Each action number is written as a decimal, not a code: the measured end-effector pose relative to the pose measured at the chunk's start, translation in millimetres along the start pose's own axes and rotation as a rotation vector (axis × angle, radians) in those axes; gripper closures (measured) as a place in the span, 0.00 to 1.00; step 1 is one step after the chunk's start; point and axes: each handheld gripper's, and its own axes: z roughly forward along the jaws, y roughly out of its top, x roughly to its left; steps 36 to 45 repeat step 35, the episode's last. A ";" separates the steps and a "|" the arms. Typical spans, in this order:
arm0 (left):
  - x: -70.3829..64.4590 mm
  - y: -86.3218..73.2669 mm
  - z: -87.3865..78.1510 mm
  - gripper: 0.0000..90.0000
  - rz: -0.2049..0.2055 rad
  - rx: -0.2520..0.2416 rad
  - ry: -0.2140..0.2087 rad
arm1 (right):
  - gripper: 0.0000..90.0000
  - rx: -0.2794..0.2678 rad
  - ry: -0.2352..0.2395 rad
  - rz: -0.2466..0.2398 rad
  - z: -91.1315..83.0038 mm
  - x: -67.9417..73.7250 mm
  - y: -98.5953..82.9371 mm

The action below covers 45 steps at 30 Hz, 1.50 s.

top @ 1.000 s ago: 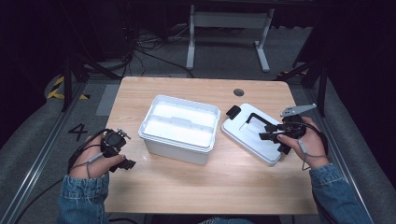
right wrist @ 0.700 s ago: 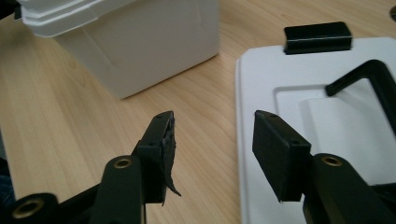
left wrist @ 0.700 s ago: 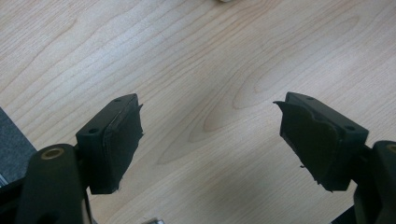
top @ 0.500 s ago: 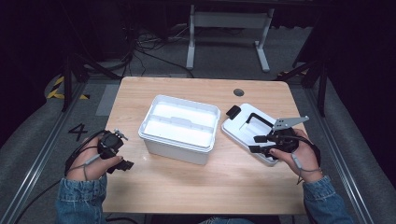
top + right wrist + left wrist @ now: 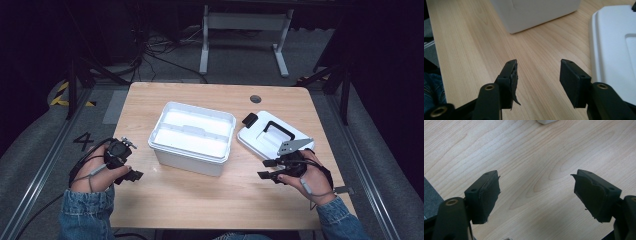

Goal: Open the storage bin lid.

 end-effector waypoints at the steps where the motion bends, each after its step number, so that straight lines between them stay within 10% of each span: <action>1: 0.4 0.3 0.2 0.24 0.008 -0.001 0.003 | 0.52 0.002 0.004 -0.006 2.4 0.1 -0.7; 45: -5.6 8.3 7.0 0.22 0.051 0.014 -0.028 | 0.42 -0.033 0.054 -0.151 60.2 5.9 -31.8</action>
